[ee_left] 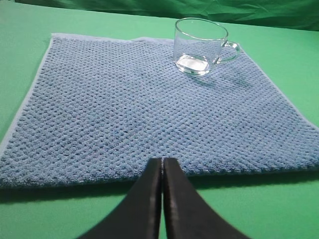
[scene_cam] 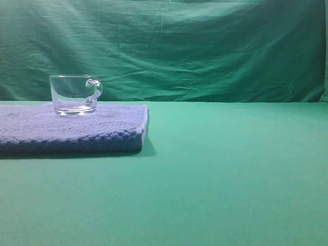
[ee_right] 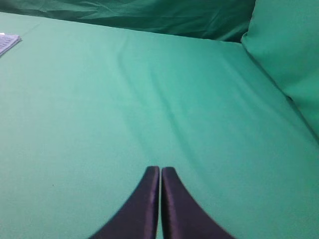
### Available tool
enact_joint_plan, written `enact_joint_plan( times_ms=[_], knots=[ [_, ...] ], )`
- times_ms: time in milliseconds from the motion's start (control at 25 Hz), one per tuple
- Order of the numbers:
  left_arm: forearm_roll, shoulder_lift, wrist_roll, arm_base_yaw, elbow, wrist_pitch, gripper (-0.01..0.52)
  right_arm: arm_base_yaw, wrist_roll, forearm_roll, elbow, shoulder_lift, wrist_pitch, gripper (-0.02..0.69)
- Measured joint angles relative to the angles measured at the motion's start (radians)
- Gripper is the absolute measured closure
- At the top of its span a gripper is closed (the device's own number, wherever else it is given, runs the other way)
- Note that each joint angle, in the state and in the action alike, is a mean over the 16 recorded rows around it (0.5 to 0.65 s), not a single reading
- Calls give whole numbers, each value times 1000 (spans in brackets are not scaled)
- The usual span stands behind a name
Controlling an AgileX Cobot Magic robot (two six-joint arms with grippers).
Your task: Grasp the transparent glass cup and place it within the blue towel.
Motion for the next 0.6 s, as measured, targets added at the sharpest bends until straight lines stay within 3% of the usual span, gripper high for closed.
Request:
enact_joint_plan(
  times_ms=[600],
  knots=[
    [0,0,0,0,0,0,514,0,2,0,0,0,3,665]
  ],
)
